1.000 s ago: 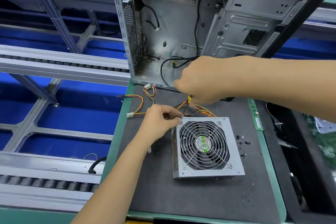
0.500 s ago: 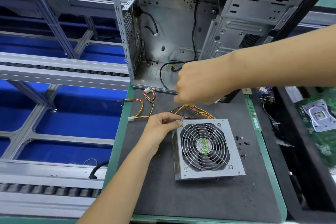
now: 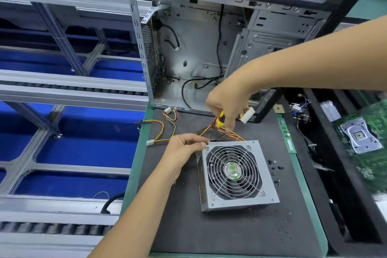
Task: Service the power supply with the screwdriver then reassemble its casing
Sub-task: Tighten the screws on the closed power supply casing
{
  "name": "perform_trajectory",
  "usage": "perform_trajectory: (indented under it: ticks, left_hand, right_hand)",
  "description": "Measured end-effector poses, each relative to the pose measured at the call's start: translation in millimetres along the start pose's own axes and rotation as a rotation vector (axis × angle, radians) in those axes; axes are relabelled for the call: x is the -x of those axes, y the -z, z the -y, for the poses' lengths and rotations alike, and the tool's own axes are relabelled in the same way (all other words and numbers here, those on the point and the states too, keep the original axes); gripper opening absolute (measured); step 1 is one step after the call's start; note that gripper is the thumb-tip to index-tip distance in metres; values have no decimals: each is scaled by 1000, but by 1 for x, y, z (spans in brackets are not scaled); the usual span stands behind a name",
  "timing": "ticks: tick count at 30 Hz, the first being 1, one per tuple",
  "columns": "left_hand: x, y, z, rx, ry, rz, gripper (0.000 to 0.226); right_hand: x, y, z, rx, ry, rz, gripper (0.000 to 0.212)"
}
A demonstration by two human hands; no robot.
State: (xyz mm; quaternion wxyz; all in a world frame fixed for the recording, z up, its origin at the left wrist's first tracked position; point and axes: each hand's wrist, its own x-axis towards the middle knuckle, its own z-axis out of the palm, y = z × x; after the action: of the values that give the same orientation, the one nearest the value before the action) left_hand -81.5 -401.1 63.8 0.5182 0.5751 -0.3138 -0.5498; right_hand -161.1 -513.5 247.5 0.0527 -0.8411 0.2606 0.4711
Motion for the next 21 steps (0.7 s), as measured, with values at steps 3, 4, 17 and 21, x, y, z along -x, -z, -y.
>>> perform_trajectory:
  ticks: [3,4,17,21]
  left_hand:
    - [-1,2,1,-3,5,25,29]
    - [-1,2,1,10,6,31,29]
    - [-3,-5,7,67,51,-26,26]
    - [-4,-4,6,58,59,-7,25]
  right_hand:
    - [15,-8,4,633,280,-312,14]
    - [20,-9,6,884,355,-396,12]
    - [-19,18,20,-575,-398,156,25]
    - [-12,13,2,-568,-244,135,26]
